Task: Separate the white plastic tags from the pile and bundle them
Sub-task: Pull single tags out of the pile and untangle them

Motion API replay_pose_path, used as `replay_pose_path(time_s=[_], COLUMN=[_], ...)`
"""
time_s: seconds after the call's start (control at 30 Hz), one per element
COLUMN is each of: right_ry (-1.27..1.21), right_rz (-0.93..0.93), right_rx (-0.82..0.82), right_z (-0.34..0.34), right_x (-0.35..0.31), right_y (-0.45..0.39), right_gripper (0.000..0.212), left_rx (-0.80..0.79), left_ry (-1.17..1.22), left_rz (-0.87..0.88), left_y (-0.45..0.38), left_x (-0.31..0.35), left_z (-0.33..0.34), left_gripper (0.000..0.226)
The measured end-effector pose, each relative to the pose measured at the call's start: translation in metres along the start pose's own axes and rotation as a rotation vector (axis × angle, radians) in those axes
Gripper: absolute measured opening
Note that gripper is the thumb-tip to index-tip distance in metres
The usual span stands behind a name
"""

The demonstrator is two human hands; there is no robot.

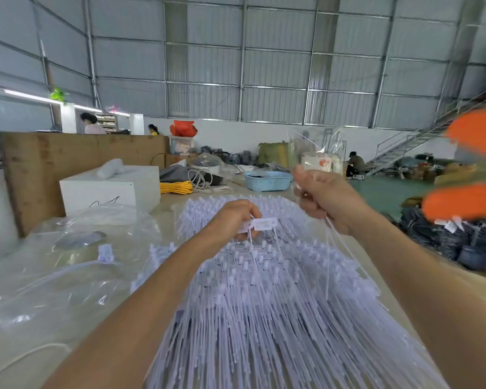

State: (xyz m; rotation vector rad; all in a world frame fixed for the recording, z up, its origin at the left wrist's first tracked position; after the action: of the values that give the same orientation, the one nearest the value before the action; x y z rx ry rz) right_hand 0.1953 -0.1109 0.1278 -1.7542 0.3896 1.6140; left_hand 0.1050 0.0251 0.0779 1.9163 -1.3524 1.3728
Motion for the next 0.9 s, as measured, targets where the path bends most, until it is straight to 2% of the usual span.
replay_pose_path(time_s=[0.07, 0.13, 0.23, 0.3, 0.4, 0.47, 0.57, 0.63, 0.73, 0.83, 0.9], right_ry=[0.173, 0.208, 0.078, 0.006, -0.036, -0.056, -0.081, -0.076, 0.073, 0.508, 0.696], right_rz=[0.008, 0.064, 0.153, 0.144, 0.073, 0.038, 0.038, 0.020, -0.149, -0.491, -0.686], right_rx=[-0.038, -0.070, -0.142, -0.196, -0.149, -0.097, -0.109, -0.133, -0.097, -0.008, -0.024], right_z=[0.021, 0.031, 0.041, 0.048, 0.047, 0.044, 0.043, 0.046, 0.046, 0.047, 0.054], right_x=[0.017, 0.039, 0.061, 0.062, 0.051, 0.046, 0.044, 0.044, 0.035, 0.013, 0.006], right_y=[0.003, 0.004, 0.006, 0.006, 0.003, 0.000, -0.001, 0.001, 0.003, 0.010, 0.016], right_gripper=[0.047, 0.042, 0.030, 0.027, 0.024, 0.023, 0.024, 0.023, 0.019, 0.020, 0.021], left_rx=[0.008, 0.025, 0.056, 0.087, 0.140, 0.127, 0.073, 0.089, 0.076, -0.022, -0.087], left_ry=[-0.013, -0.048, -0.148, -0.160, 0.001, 0.080, 0.141, 0.178, 0.290, 0.464, 0.506], left_rz=[0.037, 0.073, 0.122, 0.114, 0.083, 0.028, -0.003, 0.021, 0.000, -0.112, -0.171], left_y=[0.001, 0.005, 0.007, 0.006, 0.005, 0.004, 0.004, 0.005, 0.007, 0.008, 0.010], left_x=[0.005, 0.008, 0.009, 0.007, 0.002, -0.002, -0.005, -0.004, 0.000, 0.000, -0.001], left_z=[0.002, 0.000, -0.005, -0.010, -0.018, -0.018, -0.012, -0.012, -0.011, -0.004, 0.002], left_gripper=[0.030, 0.028, 0.024, 0.021, 0.020, 0.007, 0.028, 0.031, 0.027, 0.032, 0.037])
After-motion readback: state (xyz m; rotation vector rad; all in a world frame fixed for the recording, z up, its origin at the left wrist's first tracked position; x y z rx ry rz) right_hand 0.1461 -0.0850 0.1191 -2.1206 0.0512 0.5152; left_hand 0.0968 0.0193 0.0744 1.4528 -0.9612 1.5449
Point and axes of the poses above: each hand's wrist, its own y-axis away from the middle knuckle, its own z-axis out of the palm, x = y × z, the point moved 7 cm from there along -y, towards the middle knuckle, and after that the axes turned 10 degrees about -y, right-handed, at the moved point
